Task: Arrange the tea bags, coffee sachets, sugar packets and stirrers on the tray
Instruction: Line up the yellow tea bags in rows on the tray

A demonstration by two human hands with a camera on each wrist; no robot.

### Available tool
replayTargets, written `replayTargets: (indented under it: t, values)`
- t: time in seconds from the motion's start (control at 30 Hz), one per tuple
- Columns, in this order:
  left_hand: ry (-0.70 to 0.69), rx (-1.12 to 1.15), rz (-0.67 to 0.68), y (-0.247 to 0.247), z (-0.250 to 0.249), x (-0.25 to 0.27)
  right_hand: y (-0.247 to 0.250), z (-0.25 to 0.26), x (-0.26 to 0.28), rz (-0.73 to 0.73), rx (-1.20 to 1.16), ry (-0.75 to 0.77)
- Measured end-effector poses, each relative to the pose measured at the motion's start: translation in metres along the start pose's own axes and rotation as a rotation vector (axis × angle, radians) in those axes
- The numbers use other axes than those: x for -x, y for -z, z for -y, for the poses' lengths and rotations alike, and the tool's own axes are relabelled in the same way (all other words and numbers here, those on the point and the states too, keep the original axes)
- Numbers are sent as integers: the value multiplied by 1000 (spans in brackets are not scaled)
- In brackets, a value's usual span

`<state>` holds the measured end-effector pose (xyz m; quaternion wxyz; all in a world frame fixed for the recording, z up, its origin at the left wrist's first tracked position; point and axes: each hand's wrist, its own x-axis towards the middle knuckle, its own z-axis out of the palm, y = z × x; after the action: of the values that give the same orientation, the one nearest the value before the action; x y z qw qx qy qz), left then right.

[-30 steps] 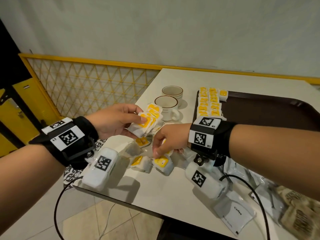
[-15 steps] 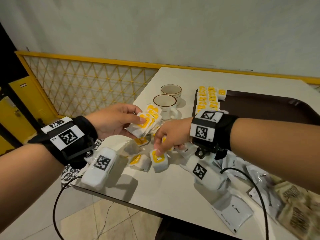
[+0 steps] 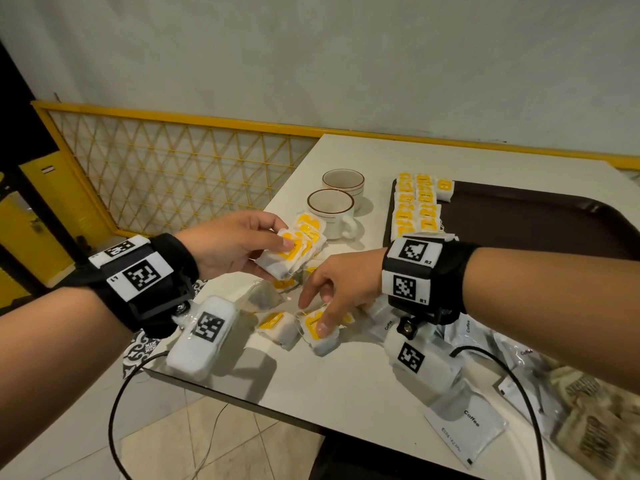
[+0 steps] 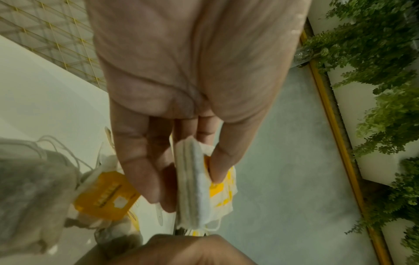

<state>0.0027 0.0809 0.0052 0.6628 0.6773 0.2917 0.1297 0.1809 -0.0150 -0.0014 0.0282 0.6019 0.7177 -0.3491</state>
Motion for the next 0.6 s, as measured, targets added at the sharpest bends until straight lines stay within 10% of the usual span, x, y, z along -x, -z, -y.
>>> replayTargets:
  t: [0.6]
  values:
    - [47,-25,-46,-3,-1,4,7,17,8,147,142,1]
